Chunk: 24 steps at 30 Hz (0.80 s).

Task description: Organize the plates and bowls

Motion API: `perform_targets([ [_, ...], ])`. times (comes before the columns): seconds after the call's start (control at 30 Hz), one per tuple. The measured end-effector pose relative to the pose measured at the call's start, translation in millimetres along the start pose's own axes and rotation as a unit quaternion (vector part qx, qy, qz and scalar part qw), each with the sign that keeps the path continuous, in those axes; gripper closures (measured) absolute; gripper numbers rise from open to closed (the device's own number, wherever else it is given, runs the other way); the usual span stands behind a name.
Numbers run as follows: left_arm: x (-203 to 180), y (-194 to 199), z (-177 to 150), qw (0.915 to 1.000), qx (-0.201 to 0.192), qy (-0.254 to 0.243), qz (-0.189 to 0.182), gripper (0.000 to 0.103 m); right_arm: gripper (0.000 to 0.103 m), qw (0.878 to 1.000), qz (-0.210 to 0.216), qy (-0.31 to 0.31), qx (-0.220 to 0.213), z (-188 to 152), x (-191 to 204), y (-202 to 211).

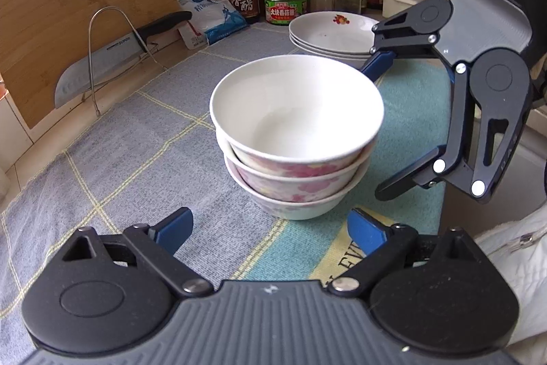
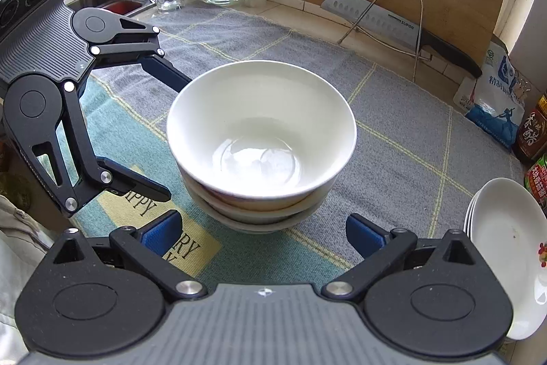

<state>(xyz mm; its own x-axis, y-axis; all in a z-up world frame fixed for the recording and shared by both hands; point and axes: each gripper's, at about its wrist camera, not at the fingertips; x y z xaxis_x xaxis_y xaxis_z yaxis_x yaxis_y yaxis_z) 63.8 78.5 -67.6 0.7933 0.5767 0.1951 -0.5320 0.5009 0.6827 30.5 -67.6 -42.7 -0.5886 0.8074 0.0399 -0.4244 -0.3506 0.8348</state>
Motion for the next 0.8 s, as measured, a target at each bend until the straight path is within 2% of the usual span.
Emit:
perform_targets([
  [0.2,-3,-17,-1,0.9997,0.002,-0.02,-0.016,0.008,0.0,1.0,0.004,0.016,0.006,-5,-13,-18],
  [0.33,-2,-23,3,0.9992,0.003,-0.019,-0.036,0.009,0.0,0.998,0.029,0.053,0.008,-3,-21,-23],
  [0.57,3,-32,9,0.9966,0.013,-0.048,-0.066,0.013,0.001,0.991,0.083,0.108,0.009,6,-26,-24],
  [0.8,7,-34,13,0.9929,0.013,-0.073,-0.092,0.016,0.006,0.987,0.087,0.134,0.023,8,-28,-28],
])
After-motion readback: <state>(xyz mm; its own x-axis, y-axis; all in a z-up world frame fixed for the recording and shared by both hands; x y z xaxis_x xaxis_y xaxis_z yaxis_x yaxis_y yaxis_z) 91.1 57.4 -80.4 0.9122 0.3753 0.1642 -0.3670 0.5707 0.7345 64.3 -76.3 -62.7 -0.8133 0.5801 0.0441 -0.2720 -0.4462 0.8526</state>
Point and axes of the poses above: each gripper's, at about its wrist camera, not at the fingertips, and y roughly against the way its jaws point, x to its left, z to its top, and after that the axes turned 7 degrees about z, right-handed
